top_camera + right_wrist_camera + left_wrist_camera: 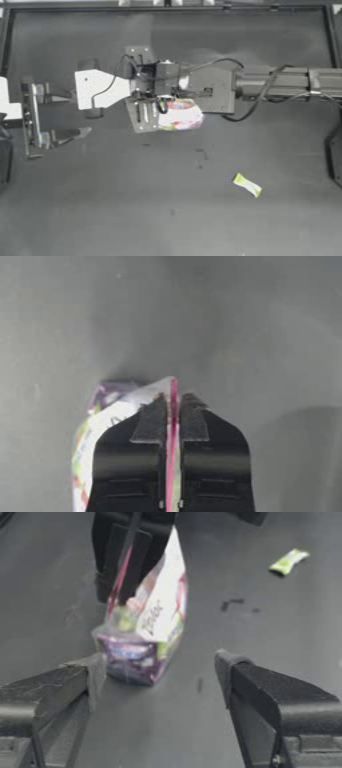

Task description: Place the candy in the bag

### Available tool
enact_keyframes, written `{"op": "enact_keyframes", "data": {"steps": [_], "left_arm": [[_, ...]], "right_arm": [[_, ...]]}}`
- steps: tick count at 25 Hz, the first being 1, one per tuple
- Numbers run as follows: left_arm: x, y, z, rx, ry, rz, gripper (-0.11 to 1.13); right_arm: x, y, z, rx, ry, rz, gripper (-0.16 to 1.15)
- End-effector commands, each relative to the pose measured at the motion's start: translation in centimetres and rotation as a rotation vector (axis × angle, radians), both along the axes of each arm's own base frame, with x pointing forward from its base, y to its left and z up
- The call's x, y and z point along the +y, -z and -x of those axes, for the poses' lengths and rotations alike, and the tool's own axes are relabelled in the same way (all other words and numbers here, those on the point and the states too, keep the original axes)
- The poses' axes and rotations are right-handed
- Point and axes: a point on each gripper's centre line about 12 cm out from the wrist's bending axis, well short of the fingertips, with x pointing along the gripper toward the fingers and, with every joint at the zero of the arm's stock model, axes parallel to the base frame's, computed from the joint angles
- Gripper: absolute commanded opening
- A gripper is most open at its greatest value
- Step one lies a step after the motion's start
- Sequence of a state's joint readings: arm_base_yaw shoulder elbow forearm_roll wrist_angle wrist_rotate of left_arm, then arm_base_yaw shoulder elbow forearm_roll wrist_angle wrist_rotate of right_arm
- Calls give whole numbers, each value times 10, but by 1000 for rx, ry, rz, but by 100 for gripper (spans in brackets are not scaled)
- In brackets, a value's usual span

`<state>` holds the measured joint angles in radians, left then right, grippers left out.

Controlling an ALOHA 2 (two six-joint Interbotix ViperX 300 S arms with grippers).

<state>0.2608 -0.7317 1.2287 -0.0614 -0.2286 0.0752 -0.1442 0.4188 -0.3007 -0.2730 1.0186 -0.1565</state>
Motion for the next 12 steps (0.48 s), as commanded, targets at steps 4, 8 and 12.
{"op": "enact_keyframes", "data": {"steps": [4, 8, 12], "left_arm": [[3, 2, -8, -11, -3, -6, 97], [3, 3, -10, -10, -3, -8, 97], [4, 3, -14, -16, -4, -12, 97]], "right_arm": [[3, -38, 7, -83, -3, 3, 15], [3, -43, 9, -98, -6, 6, 14], [3, -46, 14, -116, -9, 7, 14]]}}
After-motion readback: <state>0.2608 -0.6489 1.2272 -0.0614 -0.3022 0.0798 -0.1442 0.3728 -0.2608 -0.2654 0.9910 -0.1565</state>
